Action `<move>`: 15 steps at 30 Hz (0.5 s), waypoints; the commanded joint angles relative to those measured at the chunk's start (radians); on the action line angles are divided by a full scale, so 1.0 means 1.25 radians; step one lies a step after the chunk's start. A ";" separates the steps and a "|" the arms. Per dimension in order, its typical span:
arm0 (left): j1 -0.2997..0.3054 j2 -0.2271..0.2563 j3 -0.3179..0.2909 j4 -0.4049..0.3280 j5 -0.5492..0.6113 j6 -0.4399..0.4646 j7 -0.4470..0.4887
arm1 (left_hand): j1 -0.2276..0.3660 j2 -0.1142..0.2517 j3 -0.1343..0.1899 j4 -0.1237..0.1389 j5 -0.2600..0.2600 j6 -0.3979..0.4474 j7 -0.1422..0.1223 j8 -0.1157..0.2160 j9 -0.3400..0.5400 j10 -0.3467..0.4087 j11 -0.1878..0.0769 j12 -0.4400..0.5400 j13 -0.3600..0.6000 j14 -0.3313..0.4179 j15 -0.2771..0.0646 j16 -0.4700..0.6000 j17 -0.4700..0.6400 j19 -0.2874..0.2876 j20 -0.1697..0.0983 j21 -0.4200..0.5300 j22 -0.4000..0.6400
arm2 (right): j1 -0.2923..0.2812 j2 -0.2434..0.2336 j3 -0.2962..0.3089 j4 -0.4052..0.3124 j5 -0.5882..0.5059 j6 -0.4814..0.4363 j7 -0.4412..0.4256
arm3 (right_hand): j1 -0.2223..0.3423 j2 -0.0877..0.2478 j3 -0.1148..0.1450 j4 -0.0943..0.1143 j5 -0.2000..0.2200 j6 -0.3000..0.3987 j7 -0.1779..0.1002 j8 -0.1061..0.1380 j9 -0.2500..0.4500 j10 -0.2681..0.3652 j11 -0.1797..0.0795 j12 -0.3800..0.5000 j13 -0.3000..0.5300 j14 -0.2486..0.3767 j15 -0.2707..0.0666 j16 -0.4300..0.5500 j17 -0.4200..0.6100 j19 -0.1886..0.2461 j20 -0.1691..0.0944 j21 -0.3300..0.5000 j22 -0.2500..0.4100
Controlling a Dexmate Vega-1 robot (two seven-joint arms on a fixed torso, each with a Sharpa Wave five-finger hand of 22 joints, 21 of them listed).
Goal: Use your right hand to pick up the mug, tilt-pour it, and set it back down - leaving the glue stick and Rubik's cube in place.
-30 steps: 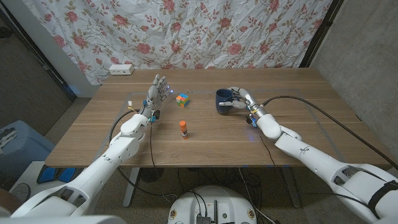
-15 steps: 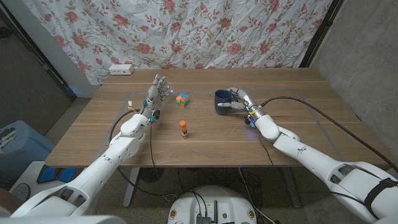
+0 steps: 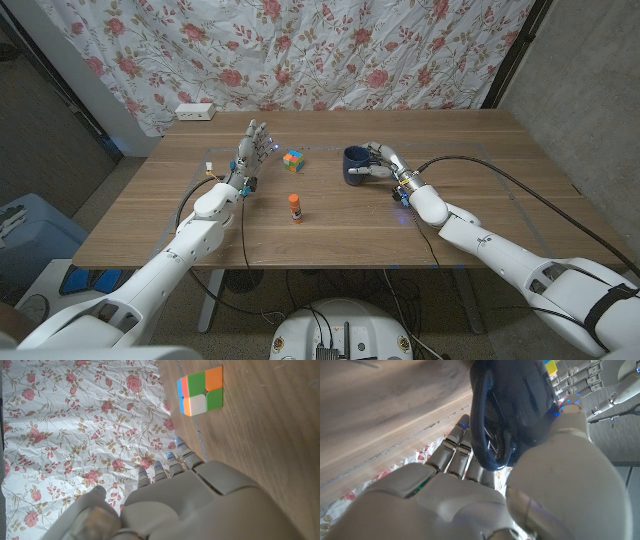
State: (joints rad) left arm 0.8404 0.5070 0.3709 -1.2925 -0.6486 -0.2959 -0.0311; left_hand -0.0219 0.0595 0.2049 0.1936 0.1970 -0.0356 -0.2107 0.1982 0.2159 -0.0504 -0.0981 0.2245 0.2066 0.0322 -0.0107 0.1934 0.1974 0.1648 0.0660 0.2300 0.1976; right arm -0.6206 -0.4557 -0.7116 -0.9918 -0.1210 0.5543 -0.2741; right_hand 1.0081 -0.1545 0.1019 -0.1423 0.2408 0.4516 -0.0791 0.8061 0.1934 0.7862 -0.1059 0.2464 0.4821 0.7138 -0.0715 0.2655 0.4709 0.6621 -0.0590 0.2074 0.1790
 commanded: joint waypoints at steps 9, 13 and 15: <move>0.000 0.000 0.000 0.000 0.000 -0.001 0.000 | -0.002 0.095 0.005 0.001 0.004 -0.001 -0.006 0.004 0.002 -0.002 -0.005 0.004 0.004 0.003 -0.001 0.004 0.004 0.007 0.000 0.005 0.003 | -0.001 -0.016 -0.008 -0.027 0.001 -0.025 0.035 | -0.022 0.136 -0.018 -0.001 0.018 0.064 -0.114 -0.005 -0.002 0.036 -0.082 -0.031 -0.008 -0.038 -0.101 -0.011 0.005 -0.014 -0.025 -0.004 0.001; 0.000 0.000 0.000 0.000 0.000 0.000 0.000 | -0.002 0.095 0.005 0.001 0.004 -0.001 -0.006 0.004 0.002 -0.003 -0.007 0.003 0.004 0.003 0.000 0.004 0.004 0.007 0.000 0.005 0.003 | 0.000 -0.020 -0.011 -0.033 -0.002 -0.031 0.044 | -0.026 0.123 -0.025 0.001 0.029 0.033 -0.113 -0.029 -0.005 0.006 -0.081 -0.042 -0.010 -0.058 -0.099 -0.016 0.007 -0.019 -0.023 -0.004 0.001; 0.000 0.000 0.000 0.000 0.000 0.000 0.000 | -0.002 0.095 0.005 0.001 0.004 -0.001 -0.006 0.004 0.002 -0.003 -0.006 0.003 0.004 0.004 0.000 0.004 0.004 0.007 0.000 0.005 0.003 | 0.000 -0.022 -0.011 -0.039 -0.002 -0.039 0.049 | -0.028 0.118 -0.028 0.001 0.033 0.023 -0.113 -0.038 -0.006 -0.003 -0.082 -0.043 -0.010 -0.068 -0.098 -0.018 0.008 -0.024 -0.019 -0.005 0.001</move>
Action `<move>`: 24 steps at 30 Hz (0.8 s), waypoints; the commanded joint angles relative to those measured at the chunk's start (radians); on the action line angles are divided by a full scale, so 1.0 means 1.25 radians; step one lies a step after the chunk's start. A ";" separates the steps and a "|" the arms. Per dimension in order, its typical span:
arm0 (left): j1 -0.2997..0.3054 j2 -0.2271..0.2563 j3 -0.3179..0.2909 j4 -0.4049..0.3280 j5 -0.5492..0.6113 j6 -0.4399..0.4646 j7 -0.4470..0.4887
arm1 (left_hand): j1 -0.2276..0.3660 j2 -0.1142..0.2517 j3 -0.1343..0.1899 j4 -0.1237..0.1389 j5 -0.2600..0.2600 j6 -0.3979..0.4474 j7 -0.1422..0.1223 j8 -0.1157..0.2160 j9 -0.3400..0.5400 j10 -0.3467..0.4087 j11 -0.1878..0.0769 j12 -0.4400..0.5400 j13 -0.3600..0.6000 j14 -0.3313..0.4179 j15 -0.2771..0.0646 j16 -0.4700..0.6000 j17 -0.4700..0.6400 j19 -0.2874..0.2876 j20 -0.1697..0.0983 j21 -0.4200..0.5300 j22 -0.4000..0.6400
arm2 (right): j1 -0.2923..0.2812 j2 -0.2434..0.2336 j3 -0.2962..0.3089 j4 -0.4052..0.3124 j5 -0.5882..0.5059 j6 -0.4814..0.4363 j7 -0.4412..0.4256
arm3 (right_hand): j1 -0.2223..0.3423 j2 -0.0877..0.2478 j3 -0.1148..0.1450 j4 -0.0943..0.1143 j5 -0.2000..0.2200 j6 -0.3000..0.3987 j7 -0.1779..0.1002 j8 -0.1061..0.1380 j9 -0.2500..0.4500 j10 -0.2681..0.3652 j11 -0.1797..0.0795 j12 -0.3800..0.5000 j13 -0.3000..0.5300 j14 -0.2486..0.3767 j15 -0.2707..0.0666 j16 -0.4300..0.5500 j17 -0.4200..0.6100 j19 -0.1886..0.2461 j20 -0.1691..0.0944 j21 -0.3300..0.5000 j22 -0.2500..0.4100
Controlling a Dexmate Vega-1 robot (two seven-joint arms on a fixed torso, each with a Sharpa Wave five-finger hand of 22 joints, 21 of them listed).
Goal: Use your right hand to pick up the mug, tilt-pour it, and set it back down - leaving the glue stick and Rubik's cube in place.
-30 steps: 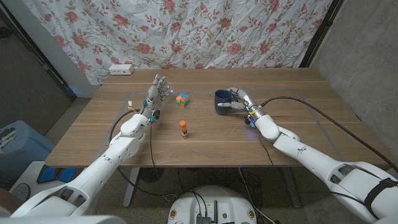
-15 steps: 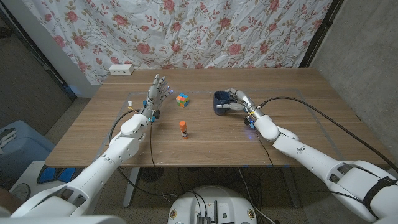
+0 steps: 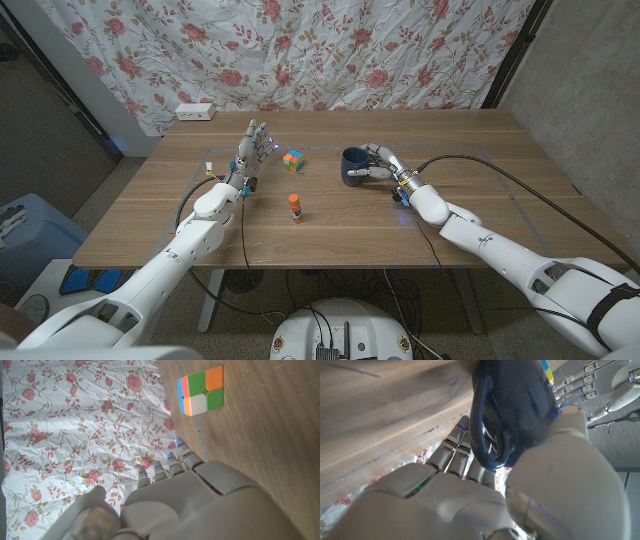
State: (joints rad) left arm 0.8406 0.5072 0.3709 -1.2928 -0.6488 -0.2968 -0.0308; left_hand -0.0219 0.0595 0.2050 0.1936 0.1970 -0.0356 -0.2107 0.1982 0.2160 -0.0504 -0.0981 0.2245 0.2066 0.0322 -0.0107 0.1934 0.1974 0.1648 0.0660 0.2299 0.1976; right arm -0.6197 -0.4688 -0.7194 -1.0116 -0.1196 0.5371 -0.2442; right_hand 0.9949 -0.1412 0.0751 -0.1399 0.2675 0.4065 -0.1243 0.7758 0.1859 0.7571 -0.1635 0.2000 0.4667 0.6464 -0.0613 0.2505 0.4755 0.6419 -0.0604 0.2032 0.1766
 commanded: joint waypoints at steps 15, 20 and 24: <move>0.000 0.000 0.000 0.000 0.000 0.000 0.000 | -0.002 0.095 0.005 0.001 0.004 -0.001 -0.006 0.004 0.002 -0.002 -0.005 0.003 0.004 0.004 0.000 0.004 0.004 0.007 0.000 0.005 0.003 | 0.012 -0.026 -0.014 -0.044 -0.008 -0.060 0.067 | -0.040 0.078 -0.029 0.008 0.046 -0.007 -0.077 -0.076 -0.001 -0.077 -0.017 -0.014 0.003 -0.070 -0.071 -0.022 -0.003 -0.030 0.001 -0.004 0.003; 0.000 0.000 0.000 0.000 0.000 0.000 0.000 | -0.002 0.095 0.005 0.001 0.004 -0.002 -0.006 0.003 0.002 -0.002 -0.005 0.003 0.004 0.004 -0.001 0.004 0.004 0.007 0.000 0.005 0.003 | 0.017 -0.028 -0.015 -0.043 0.001 -0.064 0.087 | -0.053 0.072 -0.038 0.014 0.060 -0.042 -0.076 -0.103 -0.001 -0.116 -0.003 -0.017 -0.002 -0.094 -0.054 -0.027 -0.005 -0.044 0.013 -0.006 0.003; 0.000 0.000 0.000 0.000 0.000 0.000 0.000 | -0.002 0.095 0.005 0.001 0.004 -0.002 -0.006 0.004 0.002 -0.003 -0.005 0.003 0.004 0.004 0.000 0.004 0.004 0.007 0.000 0.005 0.003 | 0.020 -0.028 -0.017 -0.040 -0.003 -0.060 0.086 | -0.066 0.069 -0.045 0.020 0.065 -0.061 -0.076 -0.118 -0.001 -0.131 0.001 -0.016 -0.003 -0.101 -0.049 -0.027 -0.006 -0.050 0.015 -0.006 0.003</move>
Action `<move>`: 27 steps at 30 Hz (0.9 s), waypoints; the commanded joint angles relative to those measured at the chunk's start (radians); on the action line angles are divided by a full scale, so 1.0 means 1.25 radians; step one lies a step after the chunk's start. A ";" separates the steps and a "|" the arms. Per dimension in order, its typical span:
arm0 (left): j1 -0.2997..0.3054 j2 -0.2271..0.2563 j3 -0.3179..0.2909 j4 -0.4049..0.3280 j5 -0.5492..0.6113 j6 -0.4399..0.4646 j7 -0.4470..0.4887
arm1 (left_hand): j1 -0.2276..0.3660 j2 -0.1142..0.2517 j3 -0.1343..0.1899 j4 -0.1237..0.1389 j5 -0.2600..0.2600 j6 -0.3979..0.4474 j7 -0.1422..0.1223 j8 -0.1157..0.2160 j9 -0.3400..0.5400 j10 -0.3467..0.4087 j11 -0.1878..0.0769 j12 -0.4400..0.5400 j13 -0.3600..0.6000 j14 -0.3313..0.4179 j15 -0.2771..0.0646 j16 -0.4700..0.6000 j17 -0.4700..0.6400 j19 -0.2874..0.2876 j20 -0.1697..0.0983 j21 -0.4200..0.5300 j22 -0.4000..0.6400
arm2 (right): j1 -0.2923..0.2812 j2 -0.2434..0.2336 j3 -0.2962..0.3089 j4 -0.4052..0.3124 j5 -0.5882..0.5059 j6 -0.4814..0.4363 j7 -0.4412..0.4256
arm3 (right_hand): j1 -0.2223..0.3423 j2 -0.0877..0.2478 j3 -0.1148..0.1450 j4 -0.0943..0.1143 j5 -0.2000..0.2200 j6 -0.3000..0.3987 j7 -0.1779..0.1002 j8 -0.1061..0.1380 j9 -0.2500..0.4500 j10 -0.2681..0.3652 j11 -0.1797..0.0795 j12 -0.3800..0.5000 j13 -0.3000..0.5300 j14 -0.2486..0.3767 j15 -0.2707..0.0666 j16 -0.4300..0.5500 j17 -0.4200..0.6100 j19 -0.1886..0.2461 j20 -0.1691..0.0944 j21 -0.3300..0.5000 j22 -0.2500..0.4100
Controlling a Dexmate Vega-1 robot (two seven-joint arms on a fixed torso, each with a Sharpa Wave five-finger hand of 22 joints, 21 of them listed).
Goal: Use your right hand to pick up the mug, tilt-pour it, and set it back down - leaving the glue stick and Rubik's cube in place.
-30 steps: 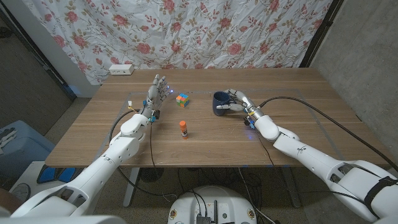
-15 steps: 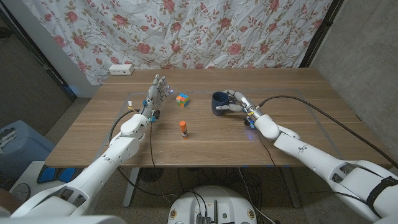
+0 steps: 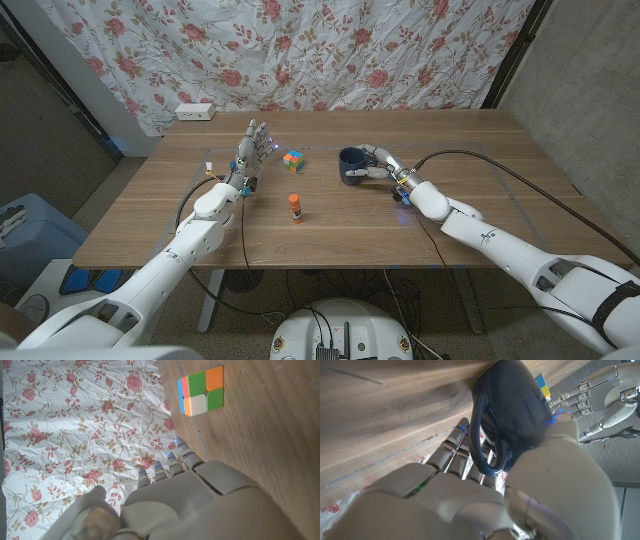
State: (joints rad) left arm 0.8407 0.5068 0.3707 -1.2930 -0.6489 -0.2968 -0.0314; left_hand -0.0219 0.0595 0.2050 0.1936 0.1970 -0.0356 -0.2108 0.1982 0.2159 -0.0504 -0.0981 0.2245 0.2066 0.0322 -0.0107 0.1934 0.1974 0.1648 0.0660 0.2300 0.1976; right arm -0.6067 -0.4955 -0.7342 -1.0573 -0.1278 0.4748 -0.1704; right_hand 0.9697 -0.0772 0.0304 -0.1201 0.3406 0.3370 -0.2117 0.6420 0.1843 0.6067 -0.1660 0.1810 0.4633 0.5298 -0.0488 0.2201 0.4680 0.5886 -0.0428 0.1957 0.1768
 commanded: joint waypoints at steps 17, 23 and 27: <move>0.000 0.000 0.000 0.000 0.000 0.000 0.000 | -0.002 0.095 0.005 0.001 0.004 -0.001 -0.006 0.004 0.002 -0.003 -0.006 0.003 0.004 0.004 0.000 0.004 0.004 0.007 0.000 0.005 0.003 | 0.026 -0.010 -0.012 0.002 0.018 -0.017 0.079 | -0.076 0.001 -0.037 0.015 0.043 -0.107 0.002 -0.095 0.002 -0.136 0.039 -0.003 -0.015 -0.093 -0.006 -0.013 -0.005 -0.050 0.034 -0.002 0.003; 0.000 0.000 0.000 0.000 0.000 0.000 0.000 | -0.002 0.095 0.005 0.001 0.004 -0.002 -0.005 0.004 0.002 -0.002 -0.005 0.003 0.004 0.004 -0.001 0.004 0.004 0.007 0.000 0.005 0.003 | 0.032 -0.011 -0.016 0.006 0.018 -0.014 0.091 | -0.086 -0.003 -0.046 0.018 0.050 -0.134 0.004 -0.116 0.003 -0.163 0.042 -0.001 -0.018 -0.122 0.007 -0.017 -0.007 -0.059 0.038 -0.002 0.003; 0.000 0.000 0.000 0.000 0.000 0.000 0.000 | -0.002 0.095 0.005 0.001 0.004 -0.001 -0.005 0.004 0.002 -0.003 -0.006 0.003 0.004 0.004 0.000 0.004 0.004 0.007 0.000 0.005 0.003 | 0.036 -0.012 -0.018 0.010 0.018 -0.010 0.098 | -0.086 -0.005 -0.050 0.018 0.055 -0.151 0.005 -0.130 0.003 -0.185 0.039 -0.001 -0.021 -0.142 0.009 -0.020 -0.009 -0.076 0.041 -0.005 0.004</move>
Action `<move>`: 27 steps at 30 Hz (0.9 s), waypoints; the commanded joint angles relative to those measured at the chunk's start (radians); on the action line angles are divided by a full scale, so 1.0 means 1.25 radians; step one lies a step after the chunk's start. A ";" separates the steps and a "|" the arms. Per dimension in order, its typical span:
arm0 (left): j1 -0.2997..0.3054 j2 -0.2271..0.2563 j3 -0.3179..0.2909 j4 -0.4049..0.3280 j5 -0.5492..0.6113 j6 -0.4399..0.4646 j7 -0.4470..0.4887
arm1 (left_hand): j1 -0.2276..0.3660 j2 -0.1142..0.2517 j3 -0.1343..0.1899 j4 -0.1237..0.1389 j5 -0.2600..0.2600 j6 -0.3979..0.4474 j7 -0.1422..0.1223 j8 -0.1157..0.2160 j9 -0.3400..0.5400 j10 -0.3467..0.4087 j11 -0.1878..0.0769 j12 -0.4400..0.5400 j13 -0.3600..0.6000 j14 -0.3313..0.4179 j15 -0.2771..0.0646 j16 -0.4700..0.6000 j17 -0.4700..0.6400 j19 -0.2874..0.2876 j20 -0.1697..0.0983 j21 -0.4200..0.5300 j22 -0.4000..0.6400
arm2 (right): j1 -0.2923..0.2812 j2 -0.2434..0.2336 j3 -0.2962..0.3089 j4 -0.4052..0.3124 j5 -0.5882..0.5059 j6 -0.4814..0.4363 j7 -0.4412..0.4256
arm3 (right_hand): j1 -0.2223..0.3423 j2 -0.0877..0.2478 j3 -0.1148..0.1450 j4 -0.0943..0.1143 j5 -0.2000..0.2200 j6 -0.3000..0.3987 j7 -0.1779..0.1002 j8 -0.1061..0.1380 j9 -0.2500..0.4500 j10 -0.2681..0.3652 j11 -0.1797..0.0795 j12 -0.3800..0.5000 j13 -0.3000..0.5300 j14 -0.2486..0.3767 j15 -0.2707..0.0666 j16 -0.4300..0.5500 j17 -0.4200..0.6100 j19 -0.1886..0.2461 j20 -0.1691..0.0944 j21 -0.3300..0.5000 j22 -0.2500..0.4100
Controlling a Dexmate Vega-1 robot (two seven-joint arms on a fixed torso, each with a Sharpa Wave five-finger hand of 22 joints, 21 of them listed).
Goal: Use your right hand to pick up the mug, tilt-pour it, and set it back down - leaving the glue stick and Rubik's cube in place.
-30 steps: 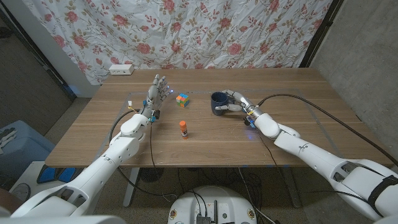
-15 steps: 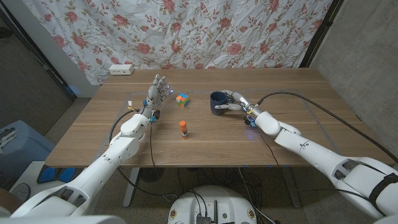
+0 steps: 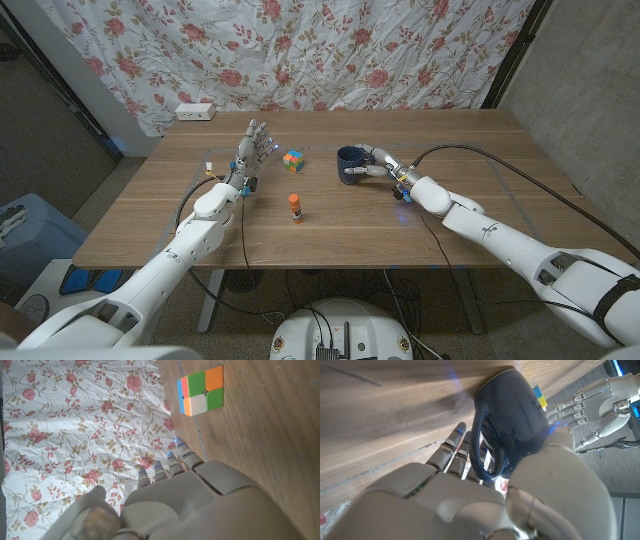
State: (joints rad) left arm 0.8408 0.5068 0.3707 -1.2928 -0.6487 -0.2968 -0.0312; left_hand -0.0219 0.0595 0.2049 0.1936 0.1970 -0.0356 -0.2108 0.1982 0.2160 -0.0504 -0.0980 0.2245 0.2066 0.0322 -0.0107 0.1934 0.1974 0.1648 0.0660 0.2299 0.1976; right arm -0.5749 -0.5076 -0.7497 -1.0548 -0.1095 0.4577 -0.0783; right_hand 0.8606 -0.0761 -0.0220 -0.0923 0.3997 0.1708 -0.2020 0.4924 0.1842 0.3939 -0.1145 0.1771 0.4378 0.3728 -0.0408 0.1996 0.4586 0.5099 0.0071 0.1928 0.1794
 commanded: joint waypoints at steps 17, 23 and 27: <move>0.000 0.000 0.000 0.000 0.000 0.000 0.000 | -0.002 0.095 0.005 0.001 0.004 -0.001 -0.005 0.004 0.002 -0.002 -0.004 0.003 0.004 0.004 0.000 0.004 0.004 0.007 0.000 0.005 0.003 | 0.032 -0.001 -0.015 0.039 0.025 0.032 0.089 | -0.021 -0.014 -0.042 0.008 0.020 -0.119 0.019 -0.100 0.004 -0.152 0.025 0.003 -0.025 -0.142 0.064 -0.010 -0.023 -0.100 0.022 -0.008 0.000; 0.000 0.000 0.000 0.000 0.000 0.000 0.000 | -0.002 0.095 0.005 0.001 0.004 -0.001 -0.006 0.004 0.002 -0.002 -0.004 0.003 0.004 0.004 0.000 0.004 0.004 0.007 0.000 0.005 0.003 | 0.035 0.002 -0.013 0.056 0.034 0.053 0.097 | -0.027 -0.016 -0.050 0.011 0.020 -0.135 0.028 -0.116 0.003 -0.169 0.030 0.005 -0.031 -0.168 0.073 -0.011 -0.028 -0.124 0.024 -0.010 -0.002; 0.000 0.000 0.000 0.000 0.000 0.000 0.000 | -0.002 0.095 0.005 0.001 0.004 -0.002 -0.005 0.004 0.002 -0.003 -0.005 0.003 0.004 0.003 -0.001 0.004 0.004 0.007 0.000 0.005 0.003 | 0.038 0.003 -0.012 0.068 0.045 0.065 0.112 | -0.039 -0.019 -0.060 0.017 0.019 -0.144 0.034 -0.129 0.003 -0.194 0.040 0.003 -0.037 -0.195 0.084 -0.012 -0.034 -0.145 0.032 -0.011 -0.004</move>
State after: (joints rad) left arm 0.8414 0.5069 0.3709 -1.2934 -0.6484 -0.2968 -0.0308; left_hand -0.0219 0.0595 0.2049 0.1936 0.1970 -0.0356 -0.2108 0.1982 0.2159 -0.0504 -0.0981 0.2245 0.2066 0.0322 -0.0107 0.1934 0.1974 0.1648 0.0660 0.2299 0.1976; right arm -0.5380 -0.5078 -0.7650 -1.0009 -0.0763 0.5053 0.0248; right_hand 0.8196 -0.1011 -0.0850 -0.0748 0.4219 0.0003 -0.1602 0.3397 0.1839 0.1673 -0.0703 0.1772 0.3940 0.1458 0.0577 0.1847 0.4176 0.3383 0.0429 0.1801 0.1730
